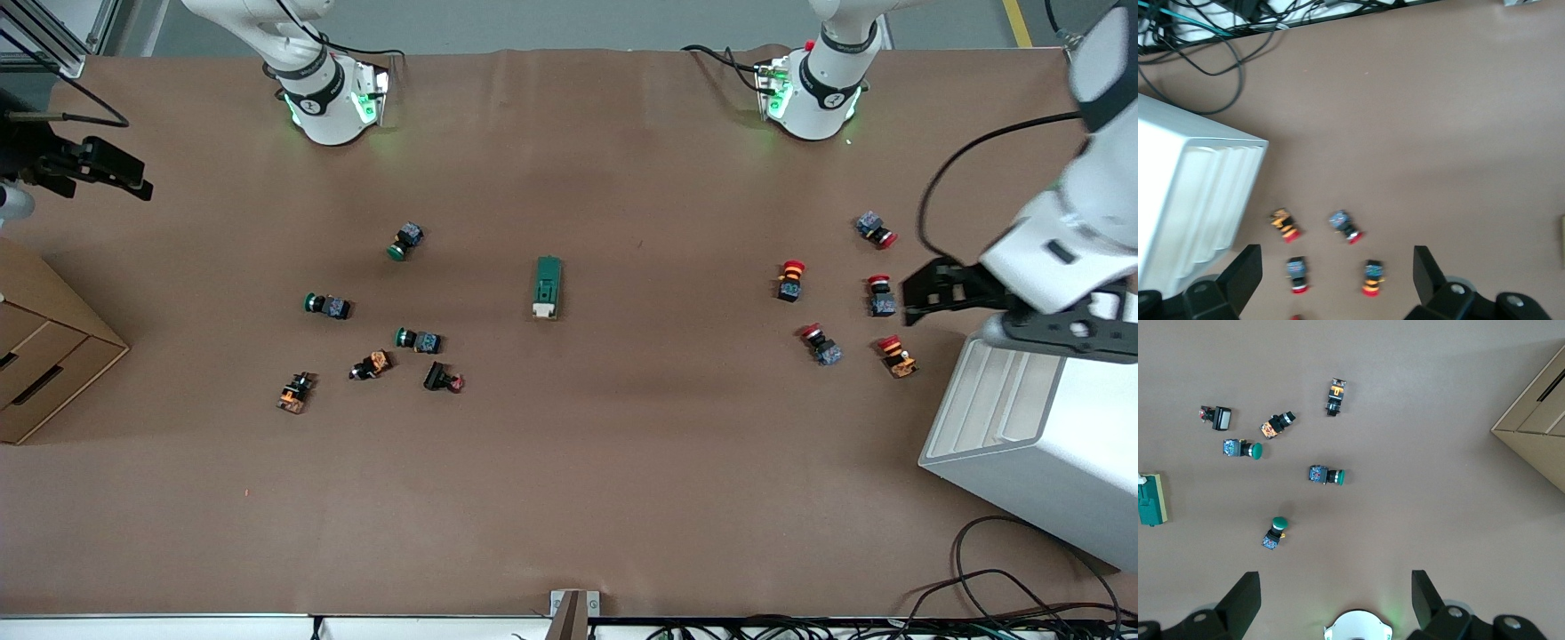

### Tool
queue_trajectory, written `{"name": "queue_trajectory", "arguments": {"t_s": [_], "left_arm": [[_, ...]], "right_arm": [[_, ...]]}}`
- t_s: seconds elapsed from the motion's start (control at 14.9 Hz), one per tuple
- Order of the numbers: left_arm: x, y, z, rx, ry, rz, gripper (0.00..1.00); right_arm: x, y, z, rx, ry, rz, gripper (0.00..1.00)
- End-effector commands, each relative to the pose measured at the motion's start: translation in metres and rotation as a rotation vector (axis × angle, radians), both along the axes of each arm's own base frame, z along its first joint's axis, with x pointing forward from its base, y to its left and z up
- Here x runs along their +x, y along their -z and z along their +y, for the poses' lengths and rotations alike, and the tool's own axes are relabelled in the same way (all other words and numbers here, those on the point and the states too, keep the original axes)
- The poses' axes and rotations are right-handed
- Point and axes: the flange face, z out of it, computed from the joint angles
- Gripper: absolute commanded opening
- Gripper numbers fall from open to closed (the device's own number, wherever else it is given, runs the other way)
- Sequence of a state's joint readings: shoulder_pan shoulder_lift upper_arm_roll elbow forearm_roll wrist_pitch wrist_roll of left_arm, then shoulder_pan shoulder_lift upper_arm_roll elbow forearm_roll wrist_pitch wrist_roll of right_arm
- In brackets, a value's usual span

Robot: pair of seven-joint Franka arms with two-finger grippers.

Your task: Close load switch with both arms

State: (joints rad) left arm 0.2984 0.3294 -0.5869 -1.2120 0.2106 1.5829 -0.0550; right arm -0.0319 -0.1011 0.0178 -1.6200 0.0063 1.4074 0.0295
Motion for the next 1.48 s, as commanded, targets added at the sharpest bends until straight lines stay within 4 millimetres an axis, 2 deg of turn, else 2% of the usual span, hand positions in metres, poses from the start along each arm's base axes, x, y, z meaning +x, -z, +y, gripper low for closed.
{"name": "queue_trajectory", "arguments": {"t_s": [0.0, 0.13, 0.4, 0.61, 0.67, 0.81, 1.08, 1.41], "left_arm": [[-0.014, -0.019, 0.02, 0.017, 0.012, -0.015, 1.0], [-0.028, -0.038, 0.007, 0.063, 0.013, -0.047, 1.0], [-0.068, -0.04, 0.043, 0.014, -0.064, 0.044, 1.0], [-0.096, -0.037, 0.048, 0.034, -0.074, 0.069, 1.0], [-0.111, -0.03, 0.051, 0.04, -0.08, 0.093, 1.0], [-0.129, -0.033, 0.049, 0.043, -0.077, 0.093, 1.0], [-0.144, -0.044, 0.042, 0.015, -0.087, 0.104, 1.0], [-0.155, -0.059, 0.04, -0.049, -0.085, 0.109, 1.0]], "right_arm": [[-0.02, -0.012, 0.008, -0.025, -0.004, -0.026, 1.0], [-0.026, -0.018, 0.008, -0.025, -0.004, -0.027, 1.0], [-0.026, -0.018, 0.004, -0.013, 0.008, -0.03, 1.0], [-0.025, -0.018, 0.005, -0.003, 0.007, -0.032, 1.0], [-0.025, -0.02, 0.004, -0.003, 0.007, -0.035, 1.0], [-0.024, -0.026, 0.007, -0.003, -0.001, -0.049, 1.0], [-0.007, -0.038, 0.001, 0.001, 0.002, -0.072, 1.0], [0.004, -0.037, 0.001, 0.001, -0.001, -0.052, 1.0]]}}
